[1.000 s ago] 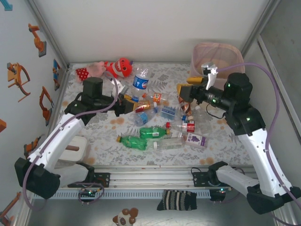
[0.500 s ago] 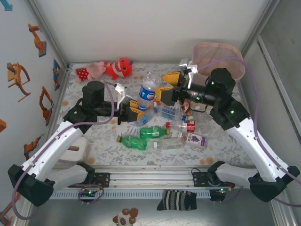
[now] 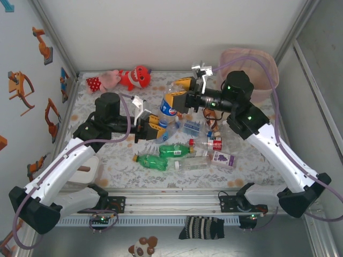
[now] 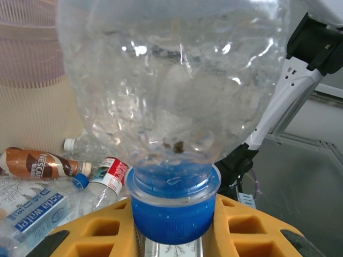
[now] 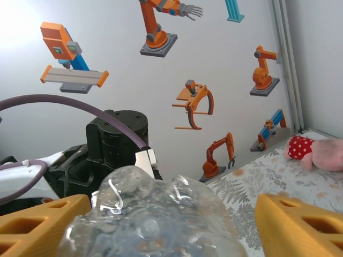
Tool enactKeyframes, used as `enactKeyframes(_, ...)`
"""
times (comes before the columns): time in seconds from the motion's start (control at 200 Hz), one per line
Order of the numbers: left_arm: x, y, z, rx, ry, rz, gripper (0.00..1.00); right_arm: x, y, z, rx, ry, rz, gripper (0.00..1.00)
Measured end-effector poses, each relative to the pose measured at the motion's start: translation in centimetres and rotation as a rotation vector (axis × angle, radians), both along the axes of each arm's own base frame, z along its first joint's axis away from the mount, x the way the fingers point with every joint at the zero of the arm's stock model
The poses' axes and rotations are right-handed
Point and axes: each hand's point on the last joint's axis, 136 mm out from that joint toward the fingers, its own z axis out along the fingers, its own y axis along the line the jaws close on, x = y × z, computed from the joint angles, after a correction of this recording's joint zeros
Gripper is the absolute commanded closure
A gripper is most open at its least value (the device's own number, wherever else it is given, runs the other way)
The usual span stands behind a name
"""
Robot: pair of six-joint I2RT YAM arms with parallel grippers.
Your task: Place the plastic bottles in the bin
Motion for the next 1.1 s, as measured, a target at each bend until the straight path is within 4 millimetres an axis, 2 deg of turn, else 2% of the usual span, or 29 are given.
enactKeyframes(0.16,0.3,-0.1,-0.2,0.007,0.001,0.012,0.84,0.0,0.1,0.1,0.003,0.010,0.001,0.35)
enactKeyframes(0.24,0.5,-0.1,-0.2,0.009,-0.004,0.021,0.73,0.0,0.0,0.1,0.004,0.010,-0.002,0.39)
enactKeyframes(0.315,0.6,-0.1,-0.2,0.010,-0.007,0.028,0.68,0.2,0.0,0.1,0.001,0.013,-0.014,0.41)
enactKeyframes(0.431,1.0,0.0,-0.2,0.013,-0.020,0.048,0.51,0.6,-0.3,0.2,-0.017,0.010,-0.053,0.43)
enactKeyframes(0.611,1.5,0.4,-0.1,0.026,-0.038,0.100,0.42,2.6,-2.1,0.7,-0.050,-0.006,-0.166,0.44)
enactKeyframes(0.691,1.6,0.8,0.1,0.034,-0.052,0.136,0.41,4.3,-4.0,1.0,-0.072,-0.011,-0.257,0.44)
enactKeyframes(0.786,1.8,1.7,0.2,0.048,-0.065,0.188,0.38,7.0,-7.3,1.7,-0.100,-0.020,-0.393,0.44)
enactKeyframes(0.946,3.4,3.7,-0.2,0.093,-0.071,0.313,0.37,12.1,-14.8,2.8,-0.146,-0.025,-0.665,0.44)
enactKeyframes(1.102,5.4,6.5,-0.9,0.142,-0.054,0.454,0.37,16.9,-21.9,2.3,-0.211,0.007,-0.894,0.45)
